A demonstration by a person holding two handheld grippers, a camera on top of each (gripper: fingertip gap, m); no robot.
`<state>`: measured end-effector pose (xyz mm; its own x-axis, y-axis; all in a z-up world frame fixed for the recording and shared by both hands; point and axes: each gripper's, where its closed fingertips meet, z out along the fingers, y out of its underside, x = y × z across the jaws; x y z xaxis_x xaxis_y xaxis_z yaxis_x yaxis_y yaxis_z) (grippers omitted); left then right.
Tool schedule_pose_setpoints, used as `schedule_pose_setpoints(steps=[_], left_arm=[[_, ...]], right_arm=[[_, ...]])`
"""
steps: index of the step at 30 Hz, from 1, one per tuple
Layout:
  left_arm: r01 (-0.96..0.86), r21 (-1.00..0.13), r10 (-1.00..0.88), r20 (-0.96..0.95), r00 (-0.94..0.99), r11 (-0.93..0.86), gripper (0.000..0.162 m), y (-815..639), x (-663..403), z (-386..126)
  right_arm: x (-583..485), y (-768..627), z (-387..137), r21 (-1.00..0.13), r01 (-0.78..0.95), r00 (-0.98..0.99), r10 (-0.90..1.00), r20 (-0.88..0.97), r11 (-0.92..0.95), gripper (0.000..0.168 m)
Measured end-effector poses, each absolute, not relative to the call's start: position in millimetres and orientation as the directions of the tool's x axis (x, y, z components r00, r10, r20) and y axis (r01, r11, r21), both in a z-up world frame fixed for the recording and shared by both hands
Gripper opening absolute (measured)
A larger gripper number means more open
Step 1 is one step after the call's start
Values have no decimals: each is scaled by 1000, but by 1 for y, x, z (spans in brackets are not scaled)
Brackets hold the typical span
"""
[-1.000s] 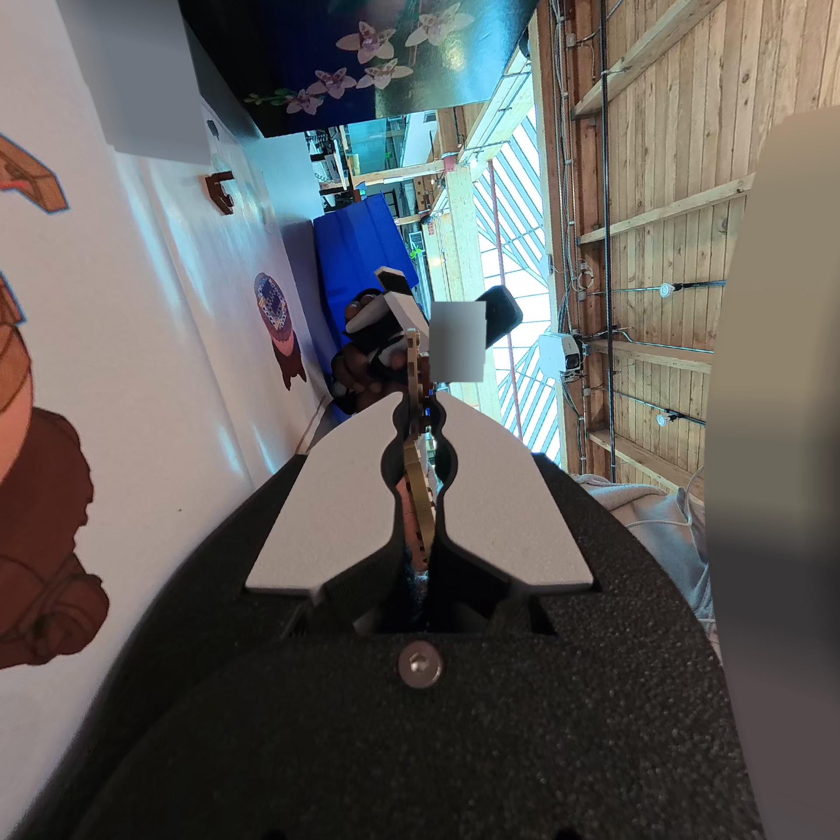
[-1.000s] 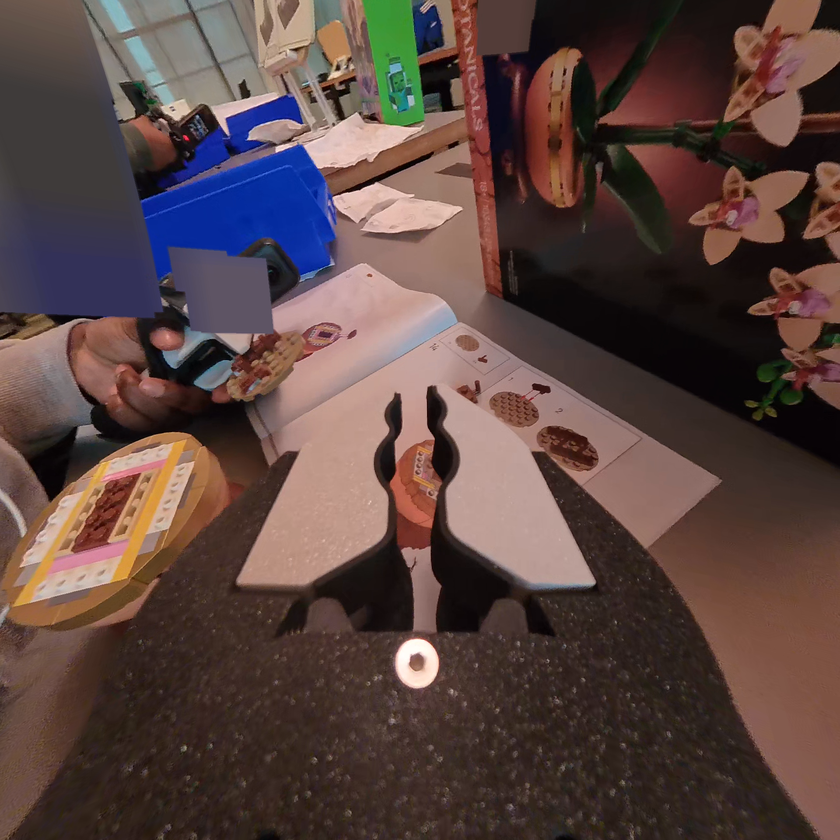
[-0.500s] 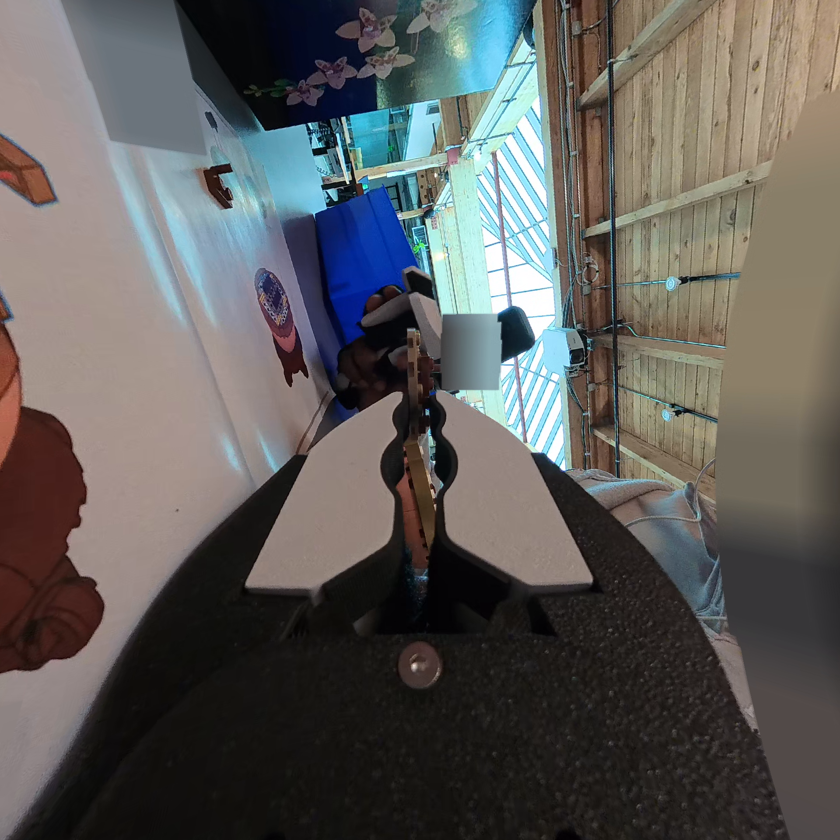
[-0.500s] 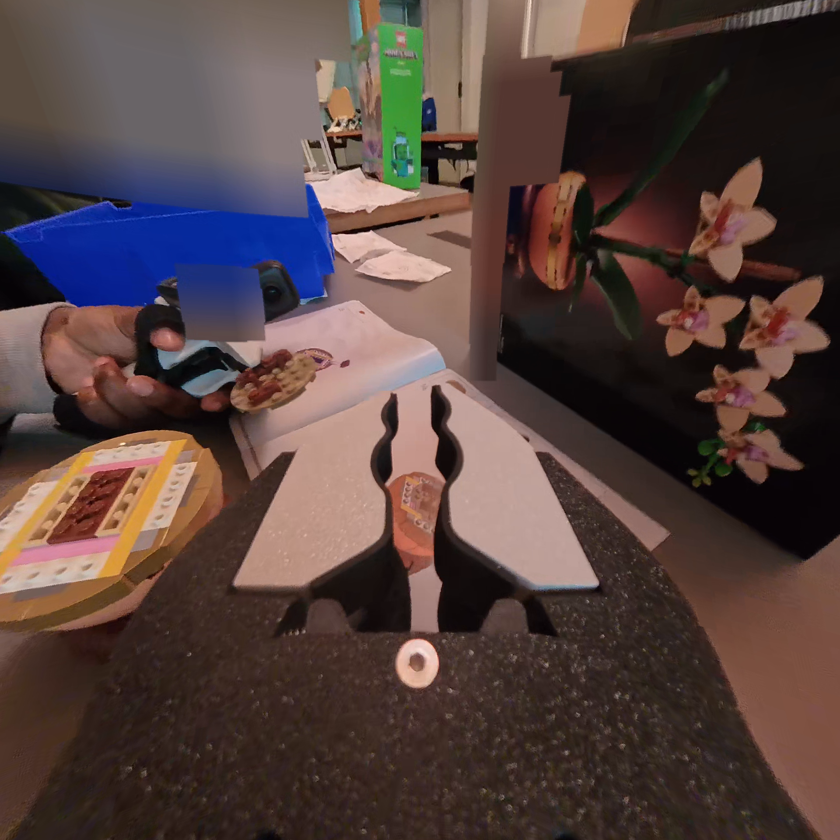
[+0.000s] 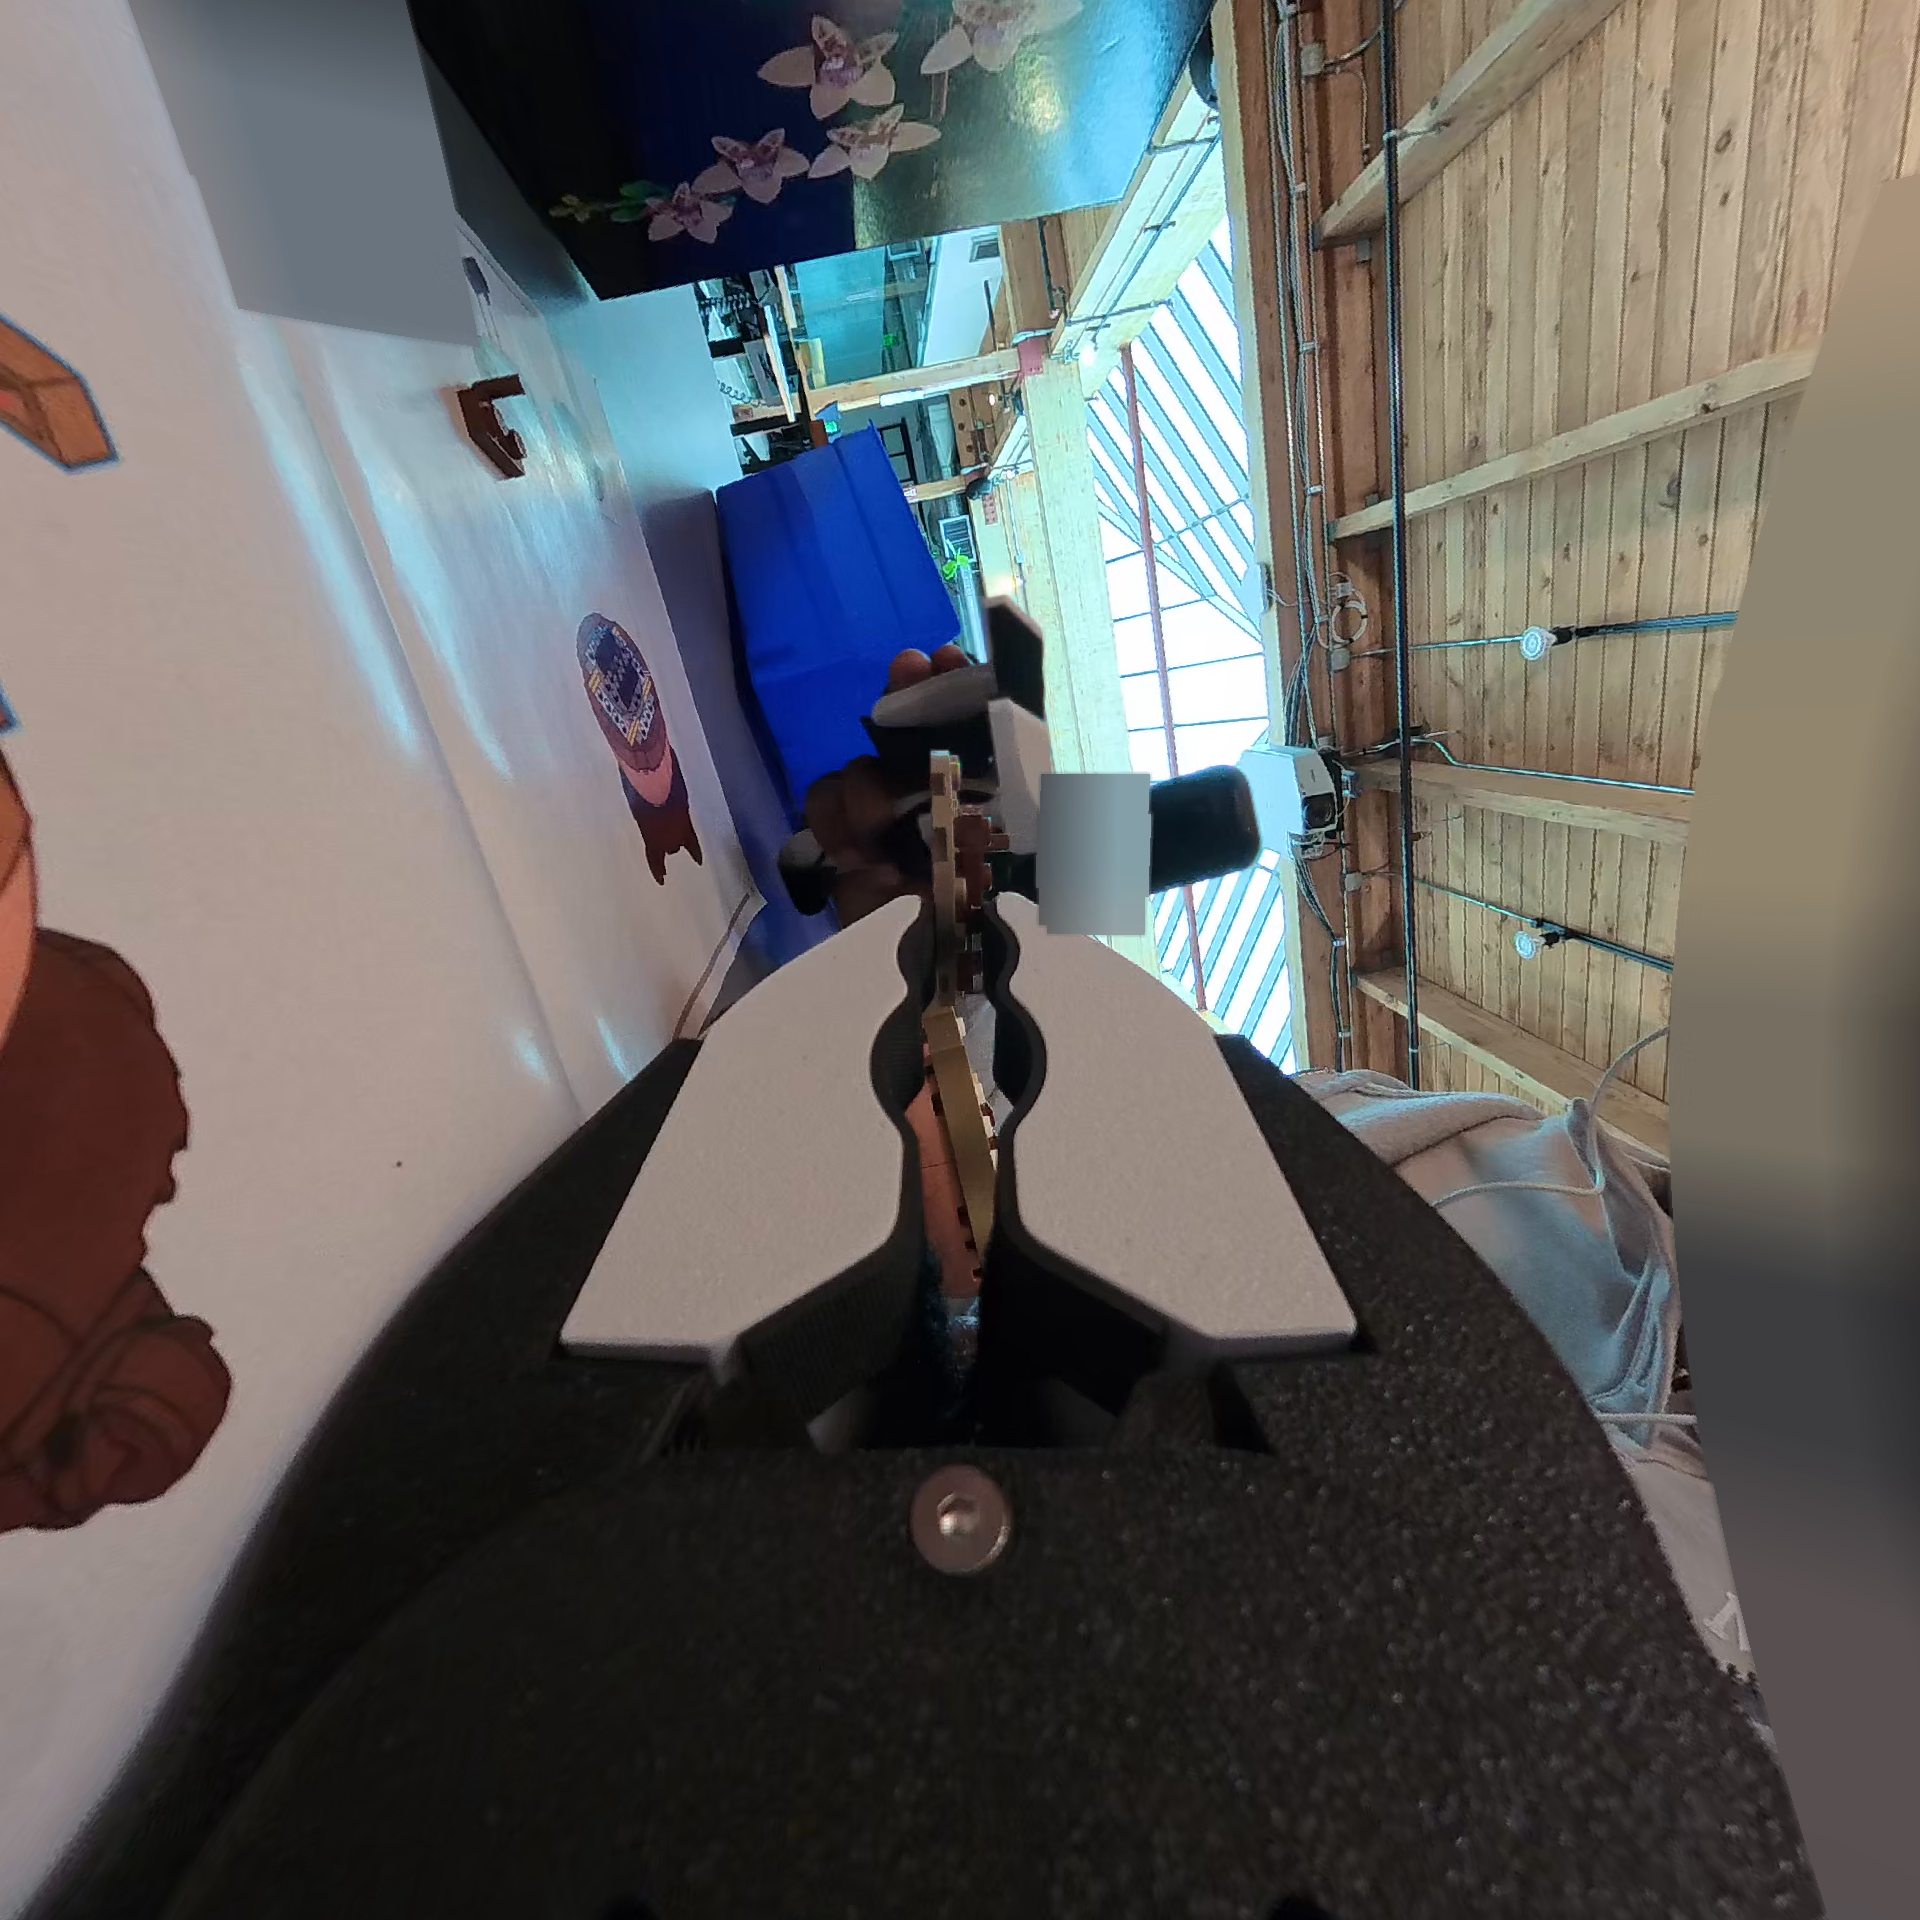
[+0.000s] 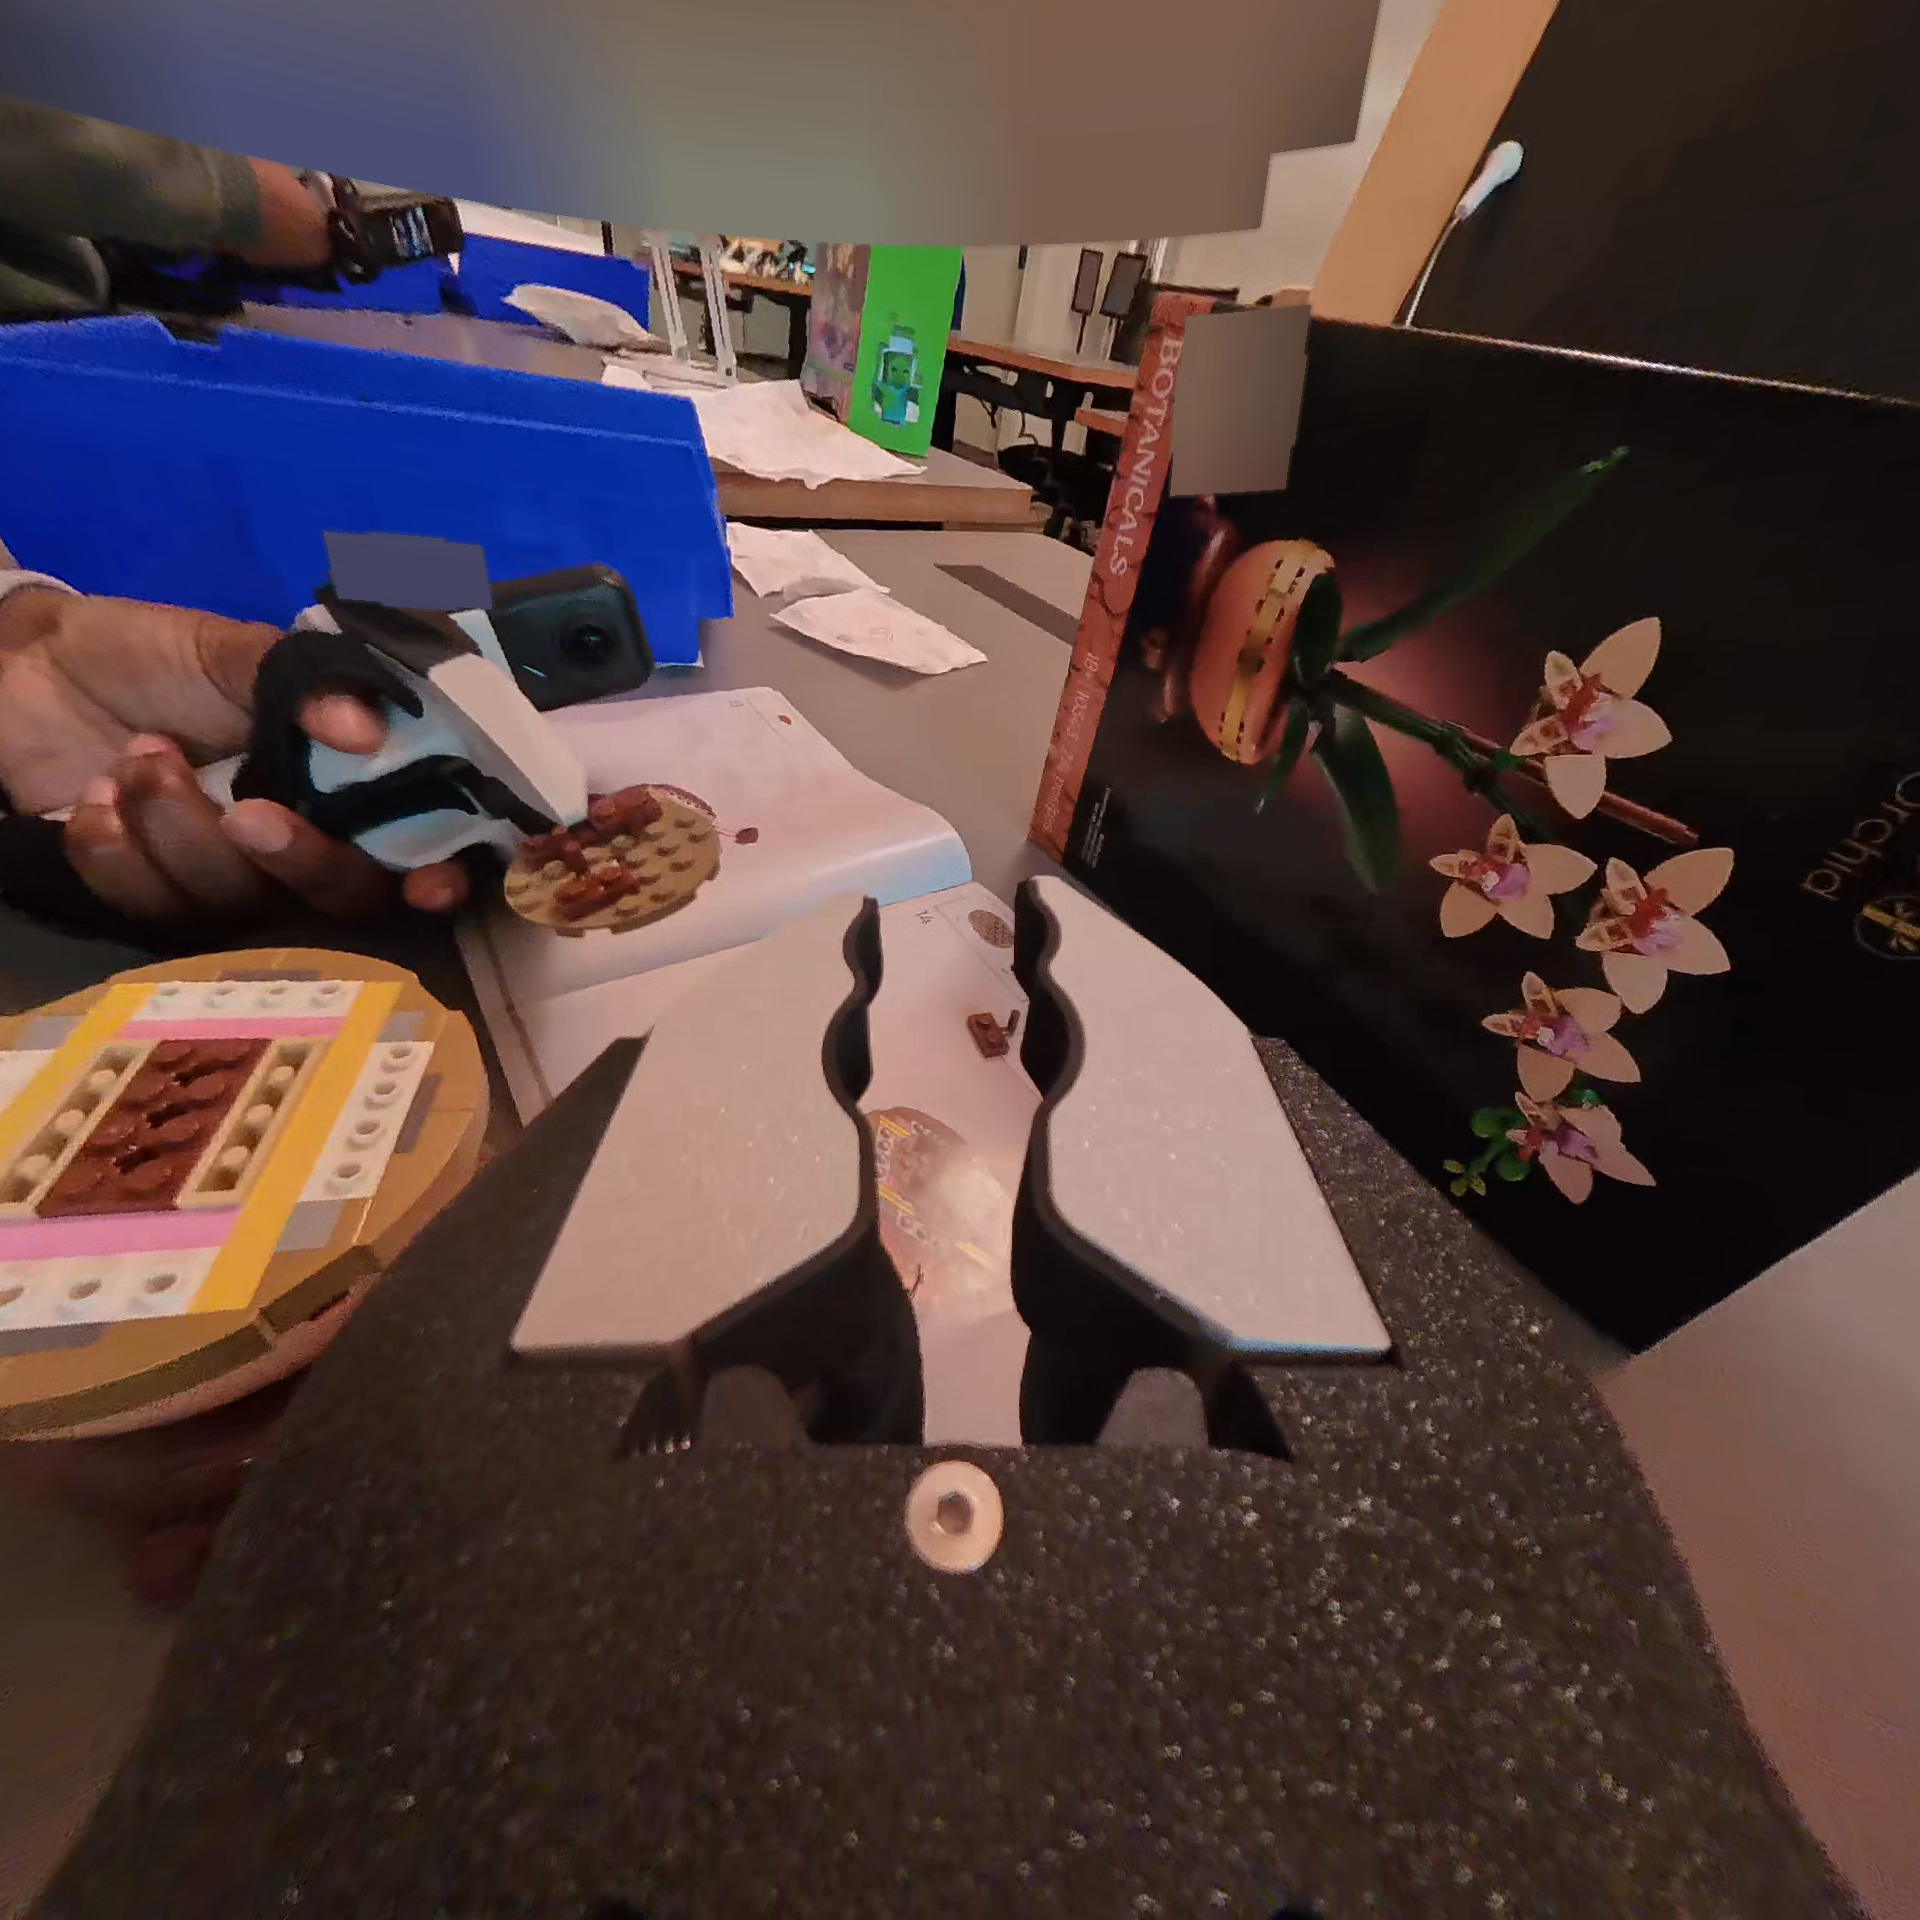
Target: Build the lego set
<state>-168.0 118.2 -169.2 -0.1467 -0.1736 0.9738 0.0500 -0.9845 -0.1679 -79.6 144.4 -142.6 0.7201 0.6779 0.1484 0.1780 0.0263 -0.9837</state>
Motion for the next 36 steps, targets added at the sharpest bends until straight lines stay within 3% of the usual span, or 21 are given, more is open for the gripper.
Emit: schedule_pose_setpoints(steps=[14,36], left_arm=[[44,-167,-172,972,-157,-985,7,117,-168,-168],[45,-167,-172,972,-162,-985,7,117,-168,-168]], right_arm=[[-84,144,-166,-955,295,713,661,236,23,18],[-87,145,-170,-949,314,702,672,237,6,17]])
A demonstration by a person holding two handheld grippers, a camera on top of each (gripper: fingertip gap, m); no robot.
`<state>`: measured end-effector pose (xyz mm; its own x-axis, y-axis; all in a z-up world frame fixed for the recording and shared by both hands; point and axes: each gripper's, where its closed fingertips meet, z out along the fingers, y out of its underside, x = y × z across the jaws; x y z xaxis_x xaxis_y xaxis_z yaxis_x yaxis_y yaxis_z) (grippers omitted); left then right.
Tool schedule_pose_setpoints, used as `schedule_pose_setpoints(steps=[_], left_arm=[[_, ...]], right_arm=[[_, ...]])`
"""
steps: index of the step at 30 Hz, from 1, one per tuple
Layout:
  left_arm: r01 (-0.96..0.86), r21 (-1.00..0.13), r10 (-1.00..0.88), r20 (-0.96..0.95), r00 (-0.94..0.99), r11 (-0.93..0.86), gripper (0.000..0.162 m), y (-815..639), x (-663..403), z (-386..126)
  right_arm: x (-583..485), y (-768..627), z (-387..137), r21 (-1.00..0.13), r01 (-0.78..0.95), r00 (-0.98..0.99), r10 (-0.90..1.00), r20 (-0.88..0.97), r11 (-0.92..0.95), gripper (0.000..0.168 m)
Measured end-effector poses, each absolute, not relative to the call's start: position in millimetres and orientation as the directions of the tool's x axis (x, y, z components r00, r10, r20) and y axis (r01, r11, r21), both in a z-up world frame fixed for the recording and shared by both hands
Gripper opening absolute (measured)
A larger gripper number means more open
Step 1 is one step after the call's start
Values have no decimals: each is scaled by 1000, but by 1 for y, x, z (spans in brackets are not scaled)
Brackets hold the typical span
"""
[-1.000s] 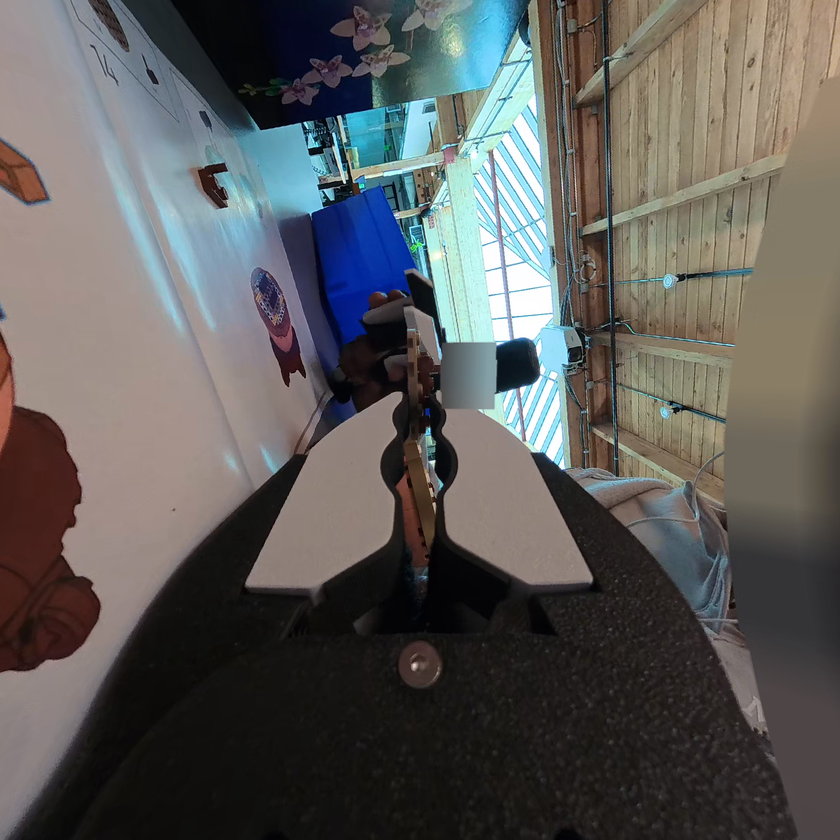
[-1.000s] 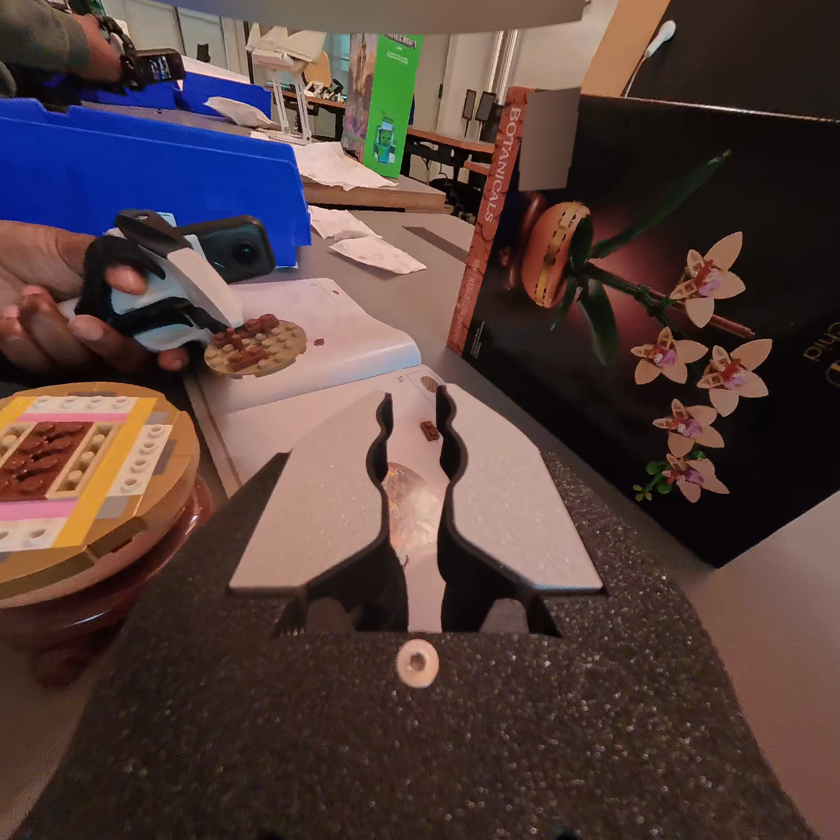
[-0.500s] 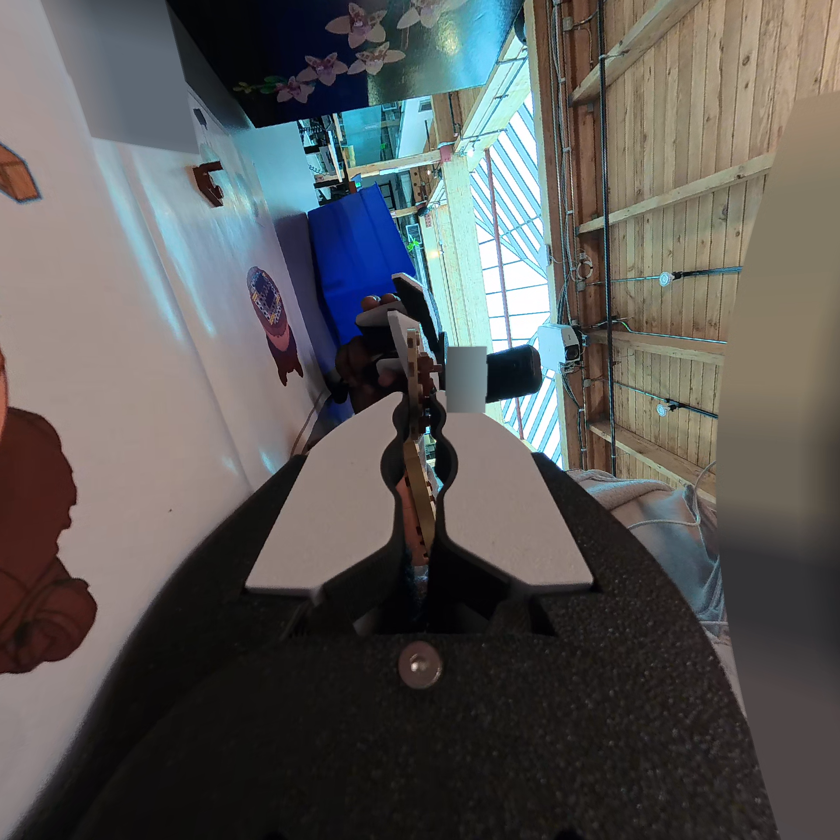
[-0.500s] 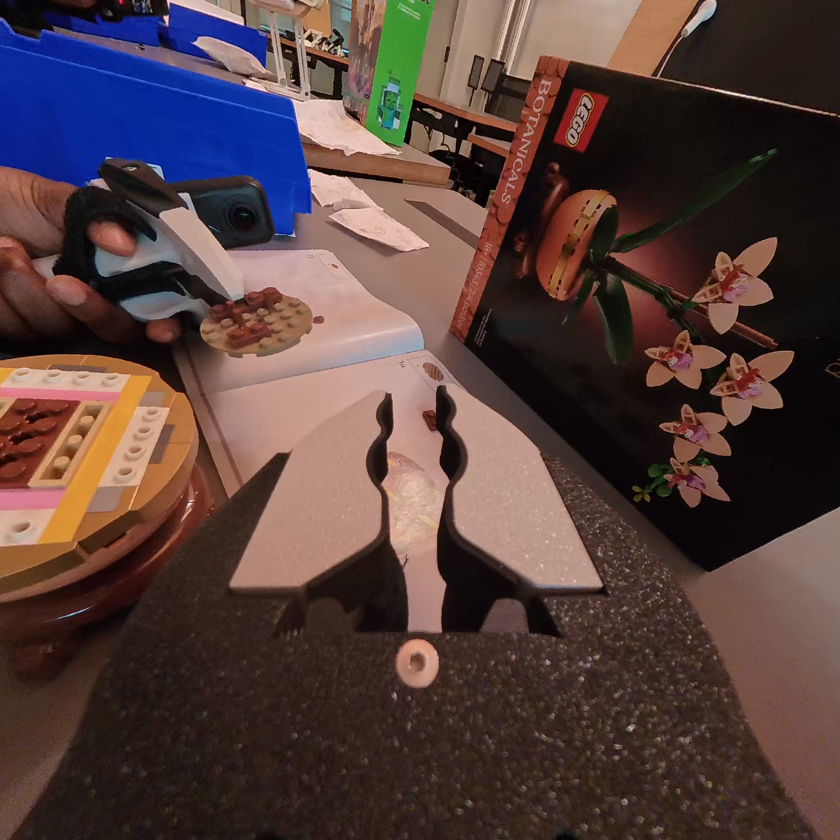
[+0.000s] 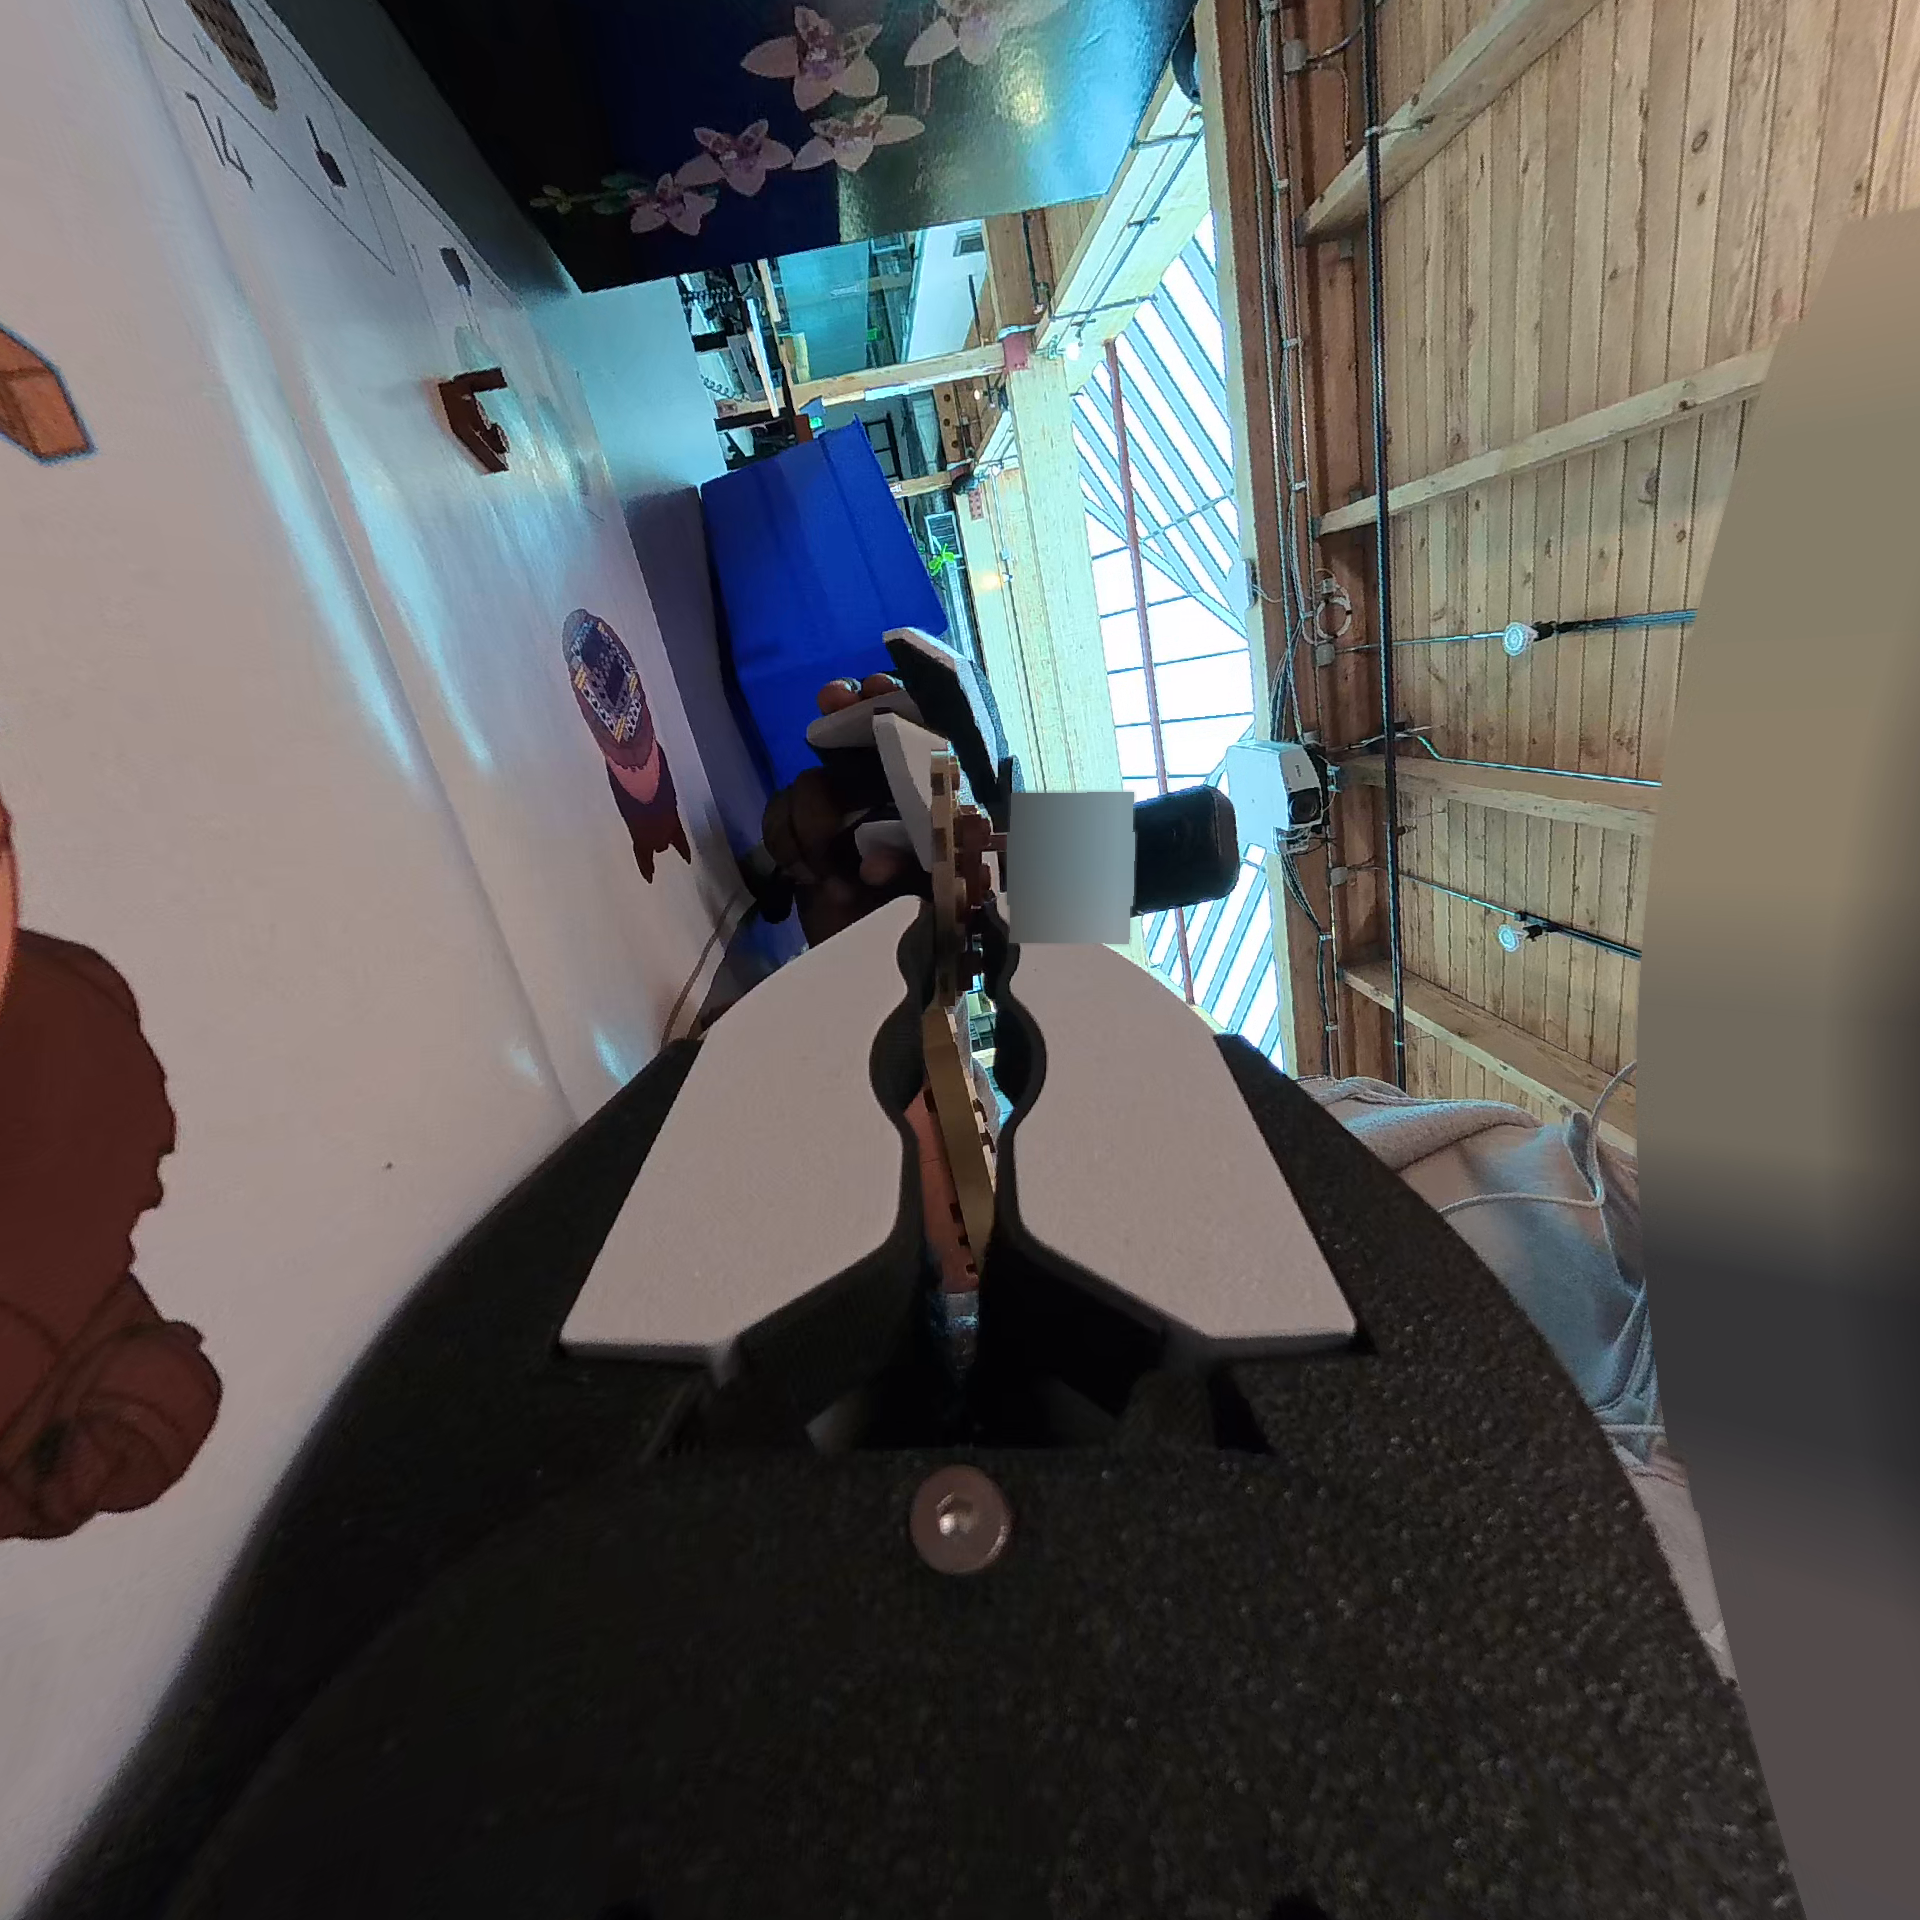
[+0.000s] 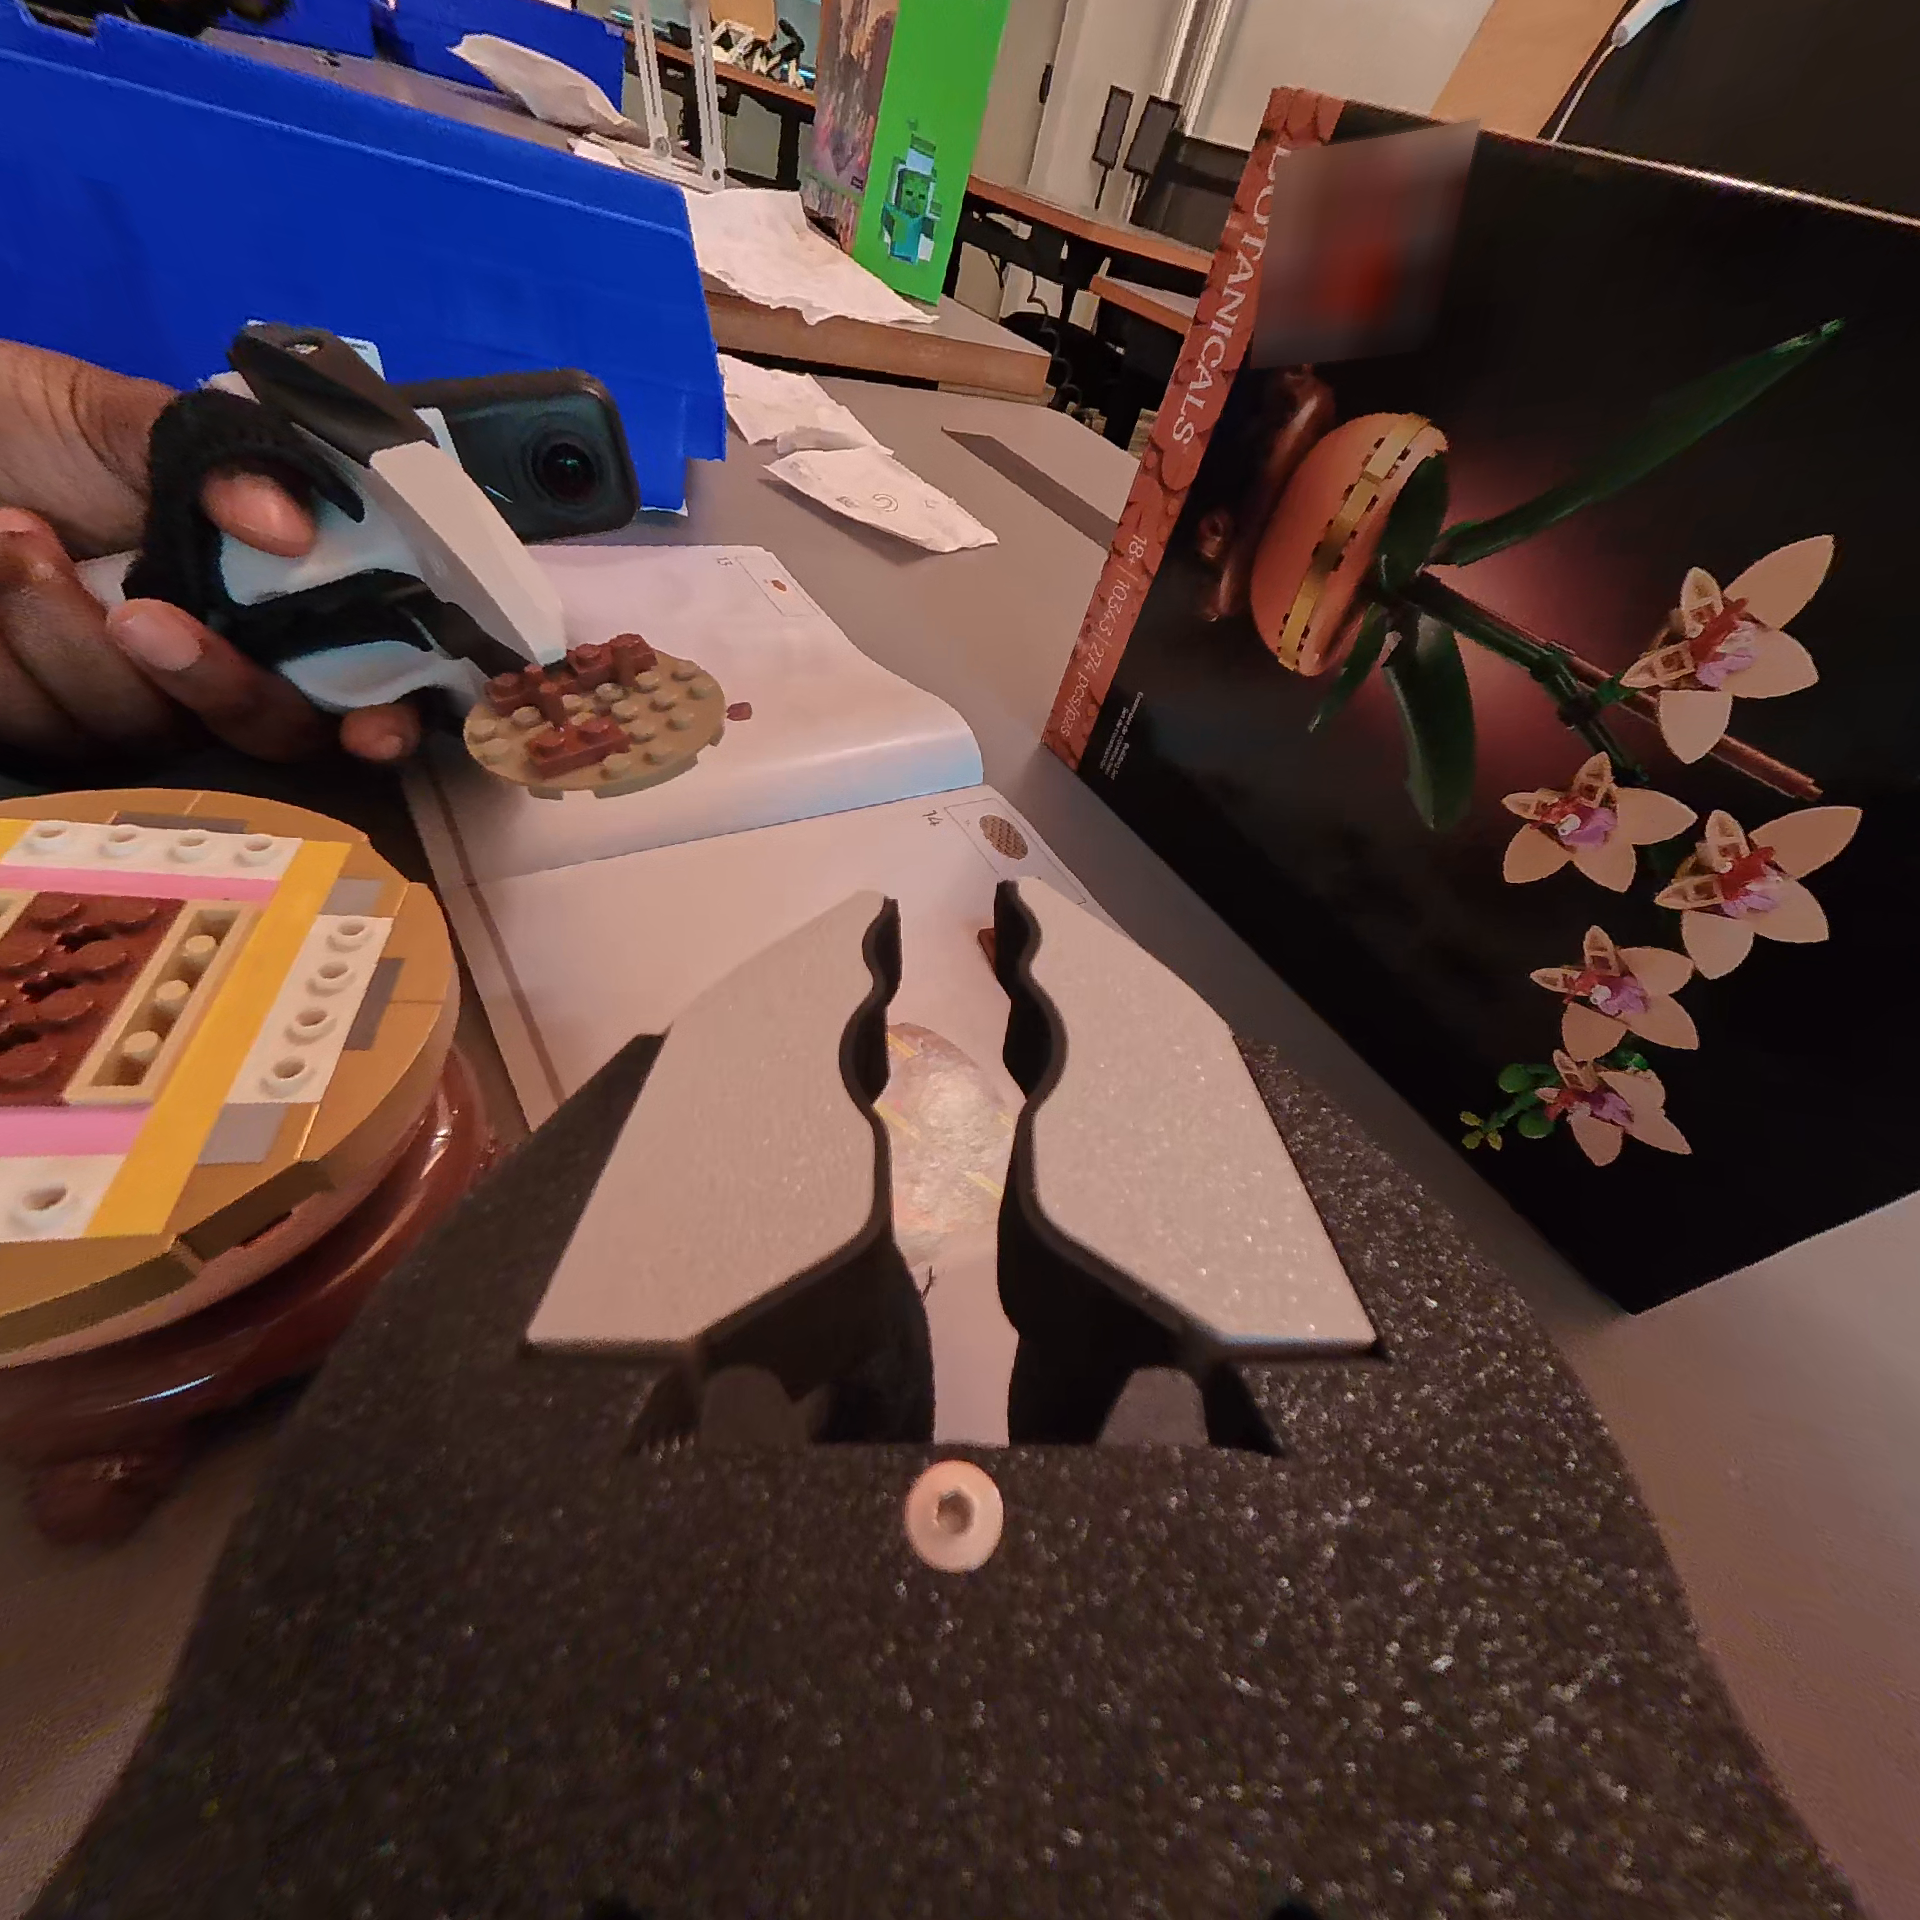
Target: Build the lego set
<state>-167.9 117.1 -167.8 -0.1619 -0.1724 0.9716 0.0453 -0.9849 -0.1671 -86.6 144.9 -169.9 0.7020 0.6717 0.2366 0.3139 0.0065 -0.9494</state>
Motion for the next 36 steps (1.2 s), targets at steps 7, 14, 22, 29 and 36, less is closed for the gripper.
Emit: schedule_pose_setpoints(steps=[7,14,22,29,36], left_arm=[[37,-168,-172,973,-154,-985,7,116,-167,-169],[25,-172,-174,973,-151,-985,7,115,-166,-169],[29,-168,-171,972,-162,-985,7,115,-167,-168],[54,-161,-168,972,-166,-985,7,119,-169,-167],[129,-156,-175,972,-155,-979,7,128,-173,-167]], right_arm=[[-109,136,-149,-938,324,529,798,288,124,22],[-153,122,-138,-821,496,-38,951,305,283,11],[-169,125,-156,-764,536,-203,933,296,359,7],[-171,129,-156,-754,561,-146,938,315,341,0],[-162,139,-141,-804,561,119,943,311,195,0]])
